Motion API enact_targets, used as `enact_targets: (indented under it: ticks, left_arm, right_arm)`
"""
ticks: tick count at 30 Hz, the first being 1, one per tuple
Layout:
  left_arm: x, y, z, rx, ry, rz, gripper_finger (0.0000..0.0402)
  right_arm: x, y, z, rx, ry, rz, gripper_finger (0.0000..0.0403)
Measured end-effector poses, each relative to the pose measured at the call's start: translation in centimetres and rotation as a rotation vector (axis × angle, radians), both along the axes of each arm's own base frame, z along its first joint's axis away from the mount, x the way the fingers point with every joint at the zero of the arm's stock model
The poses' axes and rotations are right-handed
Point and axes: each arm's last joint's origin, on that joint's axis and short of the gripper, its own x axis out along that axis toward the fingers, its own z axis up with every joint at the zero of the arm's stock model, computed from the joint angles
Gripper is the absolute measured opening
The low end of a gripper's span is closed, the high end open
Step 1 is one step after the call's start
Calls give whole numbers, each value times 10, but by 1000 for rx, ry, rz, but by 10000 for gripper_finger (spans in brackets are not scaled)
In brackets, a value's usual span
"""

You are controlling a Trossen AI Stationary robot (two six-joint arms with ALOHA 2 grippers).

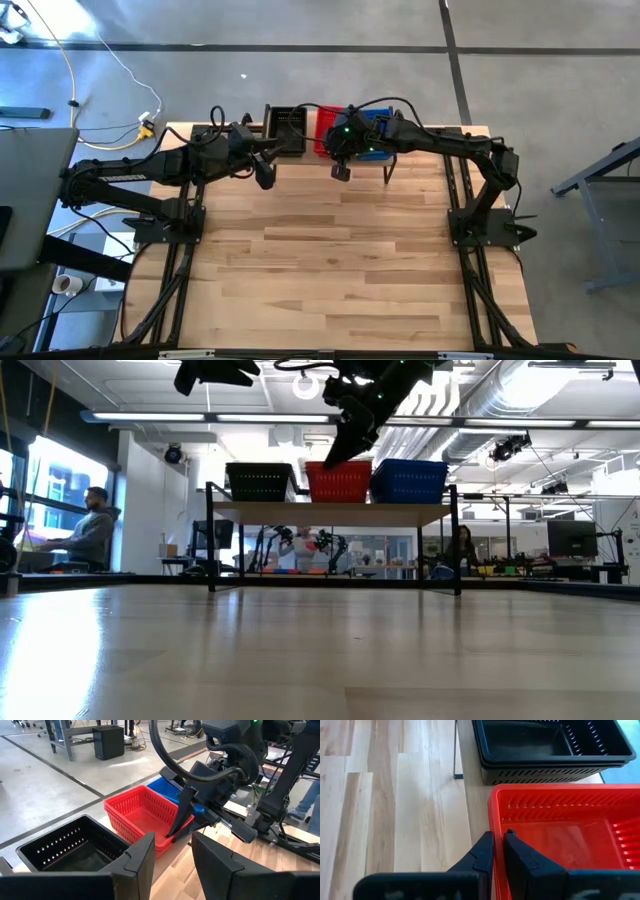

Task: Stack baskets on shelf by color
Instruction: Adjust the stacked red bins on the shelf

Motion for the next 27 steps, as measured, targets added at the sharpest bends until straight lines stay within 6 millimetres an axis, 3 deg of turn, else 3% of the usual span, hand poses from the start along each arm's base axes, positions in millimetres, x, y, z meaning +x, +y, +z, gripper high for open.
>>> enact_targets:
  ticks: [20,27]
  left_arm:
    - [0,0,0,0,0,0,120]
    - [0,0,0,0,-1,0,120]
  right_arm:
    - [1,5,0,-14,11,-4,25]
    - [-1,5,-1,-3,29,-5,73]
